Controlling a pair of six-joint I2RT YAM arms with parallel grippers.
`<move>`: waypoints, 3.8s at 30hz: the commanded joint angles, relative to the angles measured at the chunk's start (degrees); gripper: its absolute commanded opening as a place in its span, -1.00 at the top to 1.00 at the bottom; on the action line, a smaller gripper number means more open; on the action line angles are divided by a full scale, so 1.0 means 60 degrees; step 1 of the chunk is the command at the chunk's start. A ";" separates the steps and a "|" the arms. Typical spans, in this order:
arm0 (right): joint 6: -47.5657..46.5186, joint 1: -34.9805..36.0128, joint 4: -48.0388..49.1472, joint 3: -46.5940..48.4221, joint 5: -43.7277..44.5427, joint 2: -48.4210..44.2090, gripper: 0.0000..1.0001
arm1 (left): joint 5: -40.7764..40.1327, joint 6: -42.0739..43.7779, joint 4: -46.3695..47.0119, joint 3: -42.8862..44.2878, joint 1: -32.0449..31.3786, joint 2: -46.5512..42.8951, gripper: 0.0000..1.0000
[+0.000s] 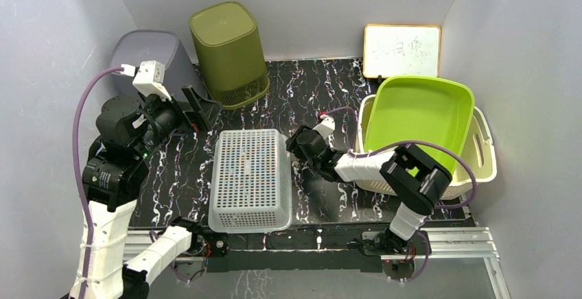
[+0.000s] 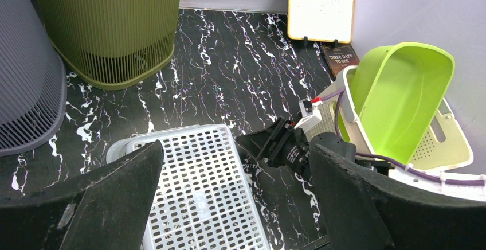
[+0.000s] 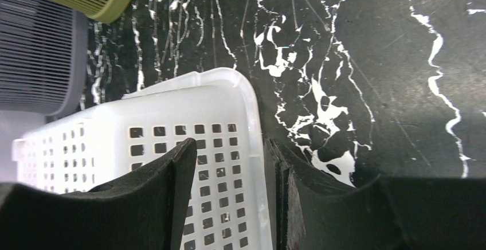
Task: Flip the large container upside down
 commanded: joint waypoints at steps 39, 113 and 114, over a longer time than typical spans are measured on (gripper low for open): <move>-0.4490 0.3402 -0.3615 0.6161 -0.0691 0.3557 -0.07 | 0.0331 -0.0184 0.0689 -0.0765 -0.0020 0.0024 -0.97; -0.5977 -0.4324 -0.6559 0.2281 0.3299 -0.4930 -0.04 | 0.0917 -0.0423 0.1062 -0.1903 -0.0019 0.0107 -0.97; -0.6052 -0.4331 -0.6412 0.2182 0.3300 -0.4987 -0.02 | 0.0913 -0.0423 0.1061 -0.1916 -0.0024 0.0091 -0.97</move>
